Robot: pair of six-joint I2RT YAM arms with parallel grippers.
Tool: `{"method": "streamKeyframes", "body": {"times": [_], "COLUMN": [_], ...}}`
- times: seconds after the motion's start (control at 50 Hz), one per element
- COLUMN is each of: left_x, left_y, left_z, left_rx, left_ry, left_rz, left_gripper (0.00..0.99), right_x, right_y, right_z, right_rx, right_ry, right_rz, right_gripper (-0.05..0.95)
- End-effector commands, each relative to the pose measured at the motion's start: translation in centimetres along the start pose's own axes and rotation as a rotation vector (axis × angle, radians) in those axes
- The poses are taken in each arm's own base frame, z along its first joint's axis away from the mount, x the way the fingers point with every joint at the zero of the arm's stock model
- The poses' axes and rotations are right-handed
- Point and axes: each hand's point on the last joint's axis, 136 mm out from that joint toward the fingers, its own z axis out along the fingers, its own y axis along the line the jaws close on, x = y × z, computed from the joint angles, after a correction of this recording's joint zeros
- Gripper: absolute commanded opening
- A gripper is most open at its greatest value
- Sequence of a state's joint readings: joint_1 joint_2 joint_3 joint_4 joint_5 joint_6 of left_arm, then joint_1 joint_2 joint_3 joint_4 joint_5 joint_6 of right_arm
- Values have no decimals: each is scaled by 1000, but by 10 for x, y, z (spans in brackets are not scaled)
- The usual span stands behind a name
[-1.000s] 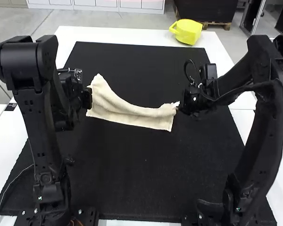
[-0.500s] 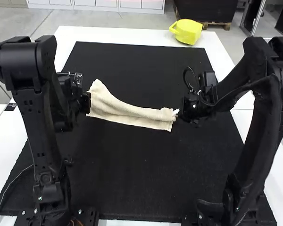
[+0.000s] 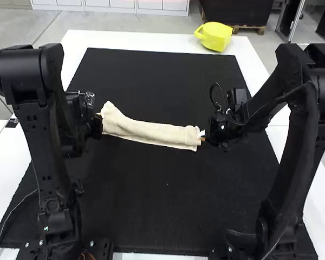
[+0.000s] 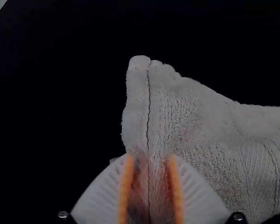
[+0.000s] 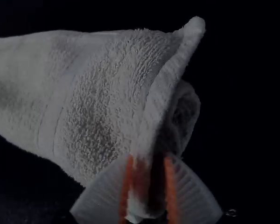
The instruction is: Fold the towel.
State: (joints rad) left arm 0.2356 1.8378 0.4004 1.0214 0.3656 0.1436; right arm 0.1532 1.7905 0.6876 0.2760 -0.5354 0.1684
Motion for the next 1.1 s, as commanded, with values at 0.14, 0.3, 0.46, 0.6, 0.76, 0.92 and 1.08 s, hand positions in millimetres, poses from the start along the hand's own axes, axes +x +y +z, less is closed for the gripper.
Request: {"method": "streamKeyframes", "body": {"times": [0.14,0.3,0.46,0.6,0.76,0.92,1.08], "left_x": [13,7,-6,-19,-35,-44,-53], "left_y": [12,24,44,58,66,68,71], "left_z": [-5,-7,-13,-21,-26,-26,-25], "left_rx": [-66,-120,-172,-208,-223,-223,-225], "left_ry": [40,16,-36,-81,-118,-123,-132], "left_rz": [57,60,11,-59,-95,-100,-98], "left_gripper": [926,970,969,970,969,969,969], "right_x": [3,3,1,0,-1,-11,-17], "right_y": [-6,-7,-4,-2,5,18,27], "right_z": [1,0,1,1,5,10,13], "right_rx": [12,12,3,-4,-15,-32,-37], "right_ry": [7,6,13,14,17,9,2], "right_rz": [-10,0,9,7,-2,-23,-29], "right_gripper": [772,879,884,884,880,879,879]}}
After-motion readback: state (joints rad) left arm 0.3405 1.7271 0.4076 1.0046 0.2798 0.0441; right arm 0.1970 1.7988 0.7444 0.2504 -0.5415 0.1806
